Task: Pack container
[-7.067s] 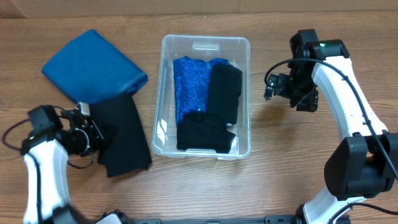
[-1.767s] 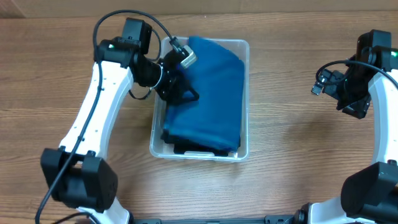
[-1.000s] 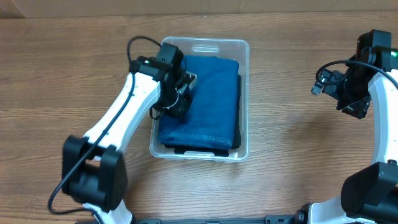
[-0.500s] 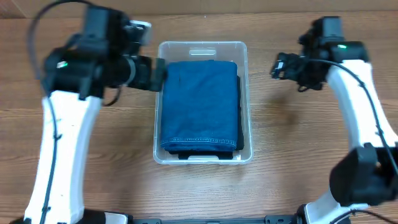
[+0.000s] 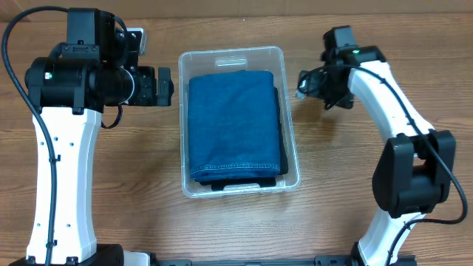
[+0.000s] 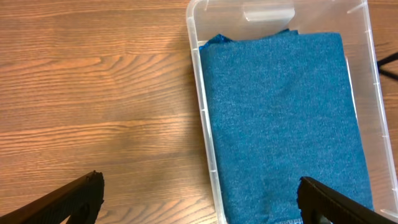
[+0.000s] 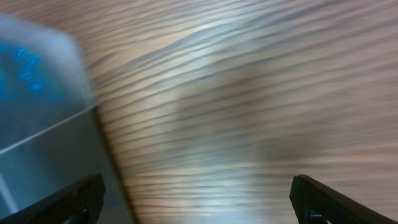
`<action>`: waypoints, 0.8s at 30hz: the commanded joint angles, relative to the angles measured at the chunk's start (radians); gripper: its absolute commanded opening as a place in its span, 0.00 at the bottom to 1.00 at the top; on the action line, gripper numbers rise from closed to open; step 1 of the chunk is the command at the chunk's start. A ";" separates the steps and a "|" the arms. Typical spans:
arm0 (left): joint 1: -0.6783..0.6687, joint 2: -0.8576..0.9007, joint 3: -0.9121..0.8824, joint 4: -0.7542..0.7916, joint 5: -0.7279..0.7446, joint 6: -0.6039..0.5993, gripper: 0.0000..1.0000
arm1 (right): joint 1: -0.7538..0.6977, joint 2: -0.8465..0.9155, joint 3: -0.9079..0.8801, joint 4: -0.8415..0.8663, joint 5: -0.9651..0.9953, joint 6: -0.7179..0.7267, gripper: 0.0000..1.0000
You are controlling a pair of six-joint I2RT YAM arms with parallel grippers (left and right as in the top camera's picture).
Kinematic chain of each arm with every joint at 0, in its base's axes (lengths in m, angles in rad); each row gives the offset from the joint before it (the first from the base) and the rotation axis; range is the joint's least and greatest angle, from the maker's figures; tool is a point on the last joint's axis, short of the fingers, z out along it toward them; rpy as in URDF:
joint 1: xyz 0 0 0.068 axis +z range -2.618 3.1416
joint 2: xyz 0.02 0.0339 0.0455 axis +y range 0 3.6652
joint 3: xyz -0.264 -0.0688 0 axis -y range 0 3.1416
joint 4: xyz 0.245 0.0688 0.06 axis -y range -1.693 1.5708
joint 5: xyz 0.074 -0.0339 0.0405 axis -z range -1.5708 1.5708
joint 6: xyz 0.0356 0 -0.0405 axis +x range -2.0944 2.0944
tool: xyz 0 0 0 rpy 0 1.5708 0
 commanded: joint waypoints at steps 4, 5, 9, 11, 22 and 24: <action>0.003 0.016 -0.006 0.101 -0.081 -0.055 1.00 | -0.161 -0.211 0.139 -0.108 0.102 0.018 1.00; 0.004 0.026 -0.006 0.101 -0.113 -0.051 1.00 | -0.176 -0.248 0.138 -0.139 0.102 0.016 1.00; 0.010 0.018 -0.013 0.100 -0.124 -0.011 1.00 | -0.183 -0.398 0.126 -0.238 0.102 -0.013 1.00; 0.010 -0.066 -0.083 0.117 -0.106 0.004 1.00 | -0.183 -0.560 0.024 -0.233 0.101 -0.012 1.00; 0.010 -1.102 -1.002 0.394 -0.110 0.009 1.00 | -0.161 -1.443 -0.690 -0.063 0.042 -0.023 1.00; 0.010 -1.154 -1.003 0.265 -0.110 0.009 1.00 | -0.161 -1.443 -0.691 -0.106 0.042 -0.023 1.00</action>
